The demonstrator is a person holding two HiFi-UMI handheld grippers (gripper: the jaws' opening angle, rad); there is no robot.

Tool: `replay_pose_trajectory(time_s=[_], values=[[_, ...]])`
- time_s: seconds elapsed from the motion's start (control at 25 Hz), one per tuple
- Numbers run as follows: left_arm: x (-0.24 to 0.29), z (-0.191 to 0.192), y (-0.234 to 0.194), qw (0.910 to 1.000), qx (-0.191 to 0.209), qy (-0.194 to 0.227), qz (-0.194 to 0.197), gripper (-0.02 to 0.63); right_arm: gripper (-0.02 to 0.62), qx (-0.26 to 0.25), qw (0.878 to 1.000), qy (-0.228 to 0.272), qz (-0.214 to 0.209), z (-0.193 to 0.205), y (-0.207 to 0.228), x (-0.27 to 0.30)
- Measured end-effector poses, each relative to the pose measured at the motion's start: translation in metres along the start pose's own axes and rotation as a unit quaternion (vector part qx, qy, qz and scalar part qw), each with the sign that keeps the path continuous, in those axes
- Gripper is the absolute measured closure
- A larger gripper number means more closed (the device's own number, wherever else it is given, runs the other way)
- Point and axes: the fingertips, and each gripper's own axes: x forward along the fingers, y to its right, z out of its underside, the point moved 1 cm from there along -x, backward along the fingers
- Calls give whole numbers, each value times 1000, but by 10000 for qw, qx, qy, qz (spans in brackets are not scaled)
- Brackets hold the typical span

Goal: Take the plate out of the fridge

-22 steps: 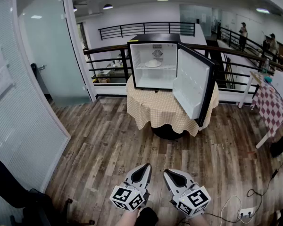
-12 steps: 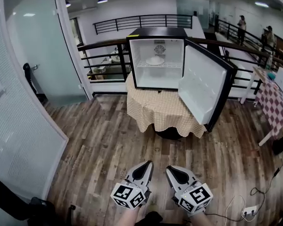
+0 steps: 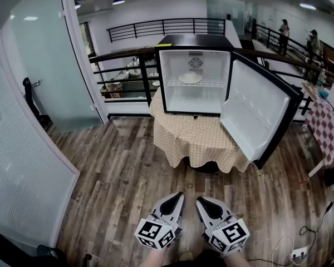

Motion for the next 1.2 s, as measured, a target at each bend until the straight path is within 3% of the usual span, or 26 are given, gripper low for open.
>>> replay_pose_trajectory(time_s=[0.48, 1.2], values=[[37, -10, -53, 10000, 38, -5, -82, 597, 554, 90, 9995, 49, -289, -4, 21, 77], [170, -41, -158, 9999, 1, -10, -165, 597, 554, 348, 9988, 81, -347, -34, 132, 211]])
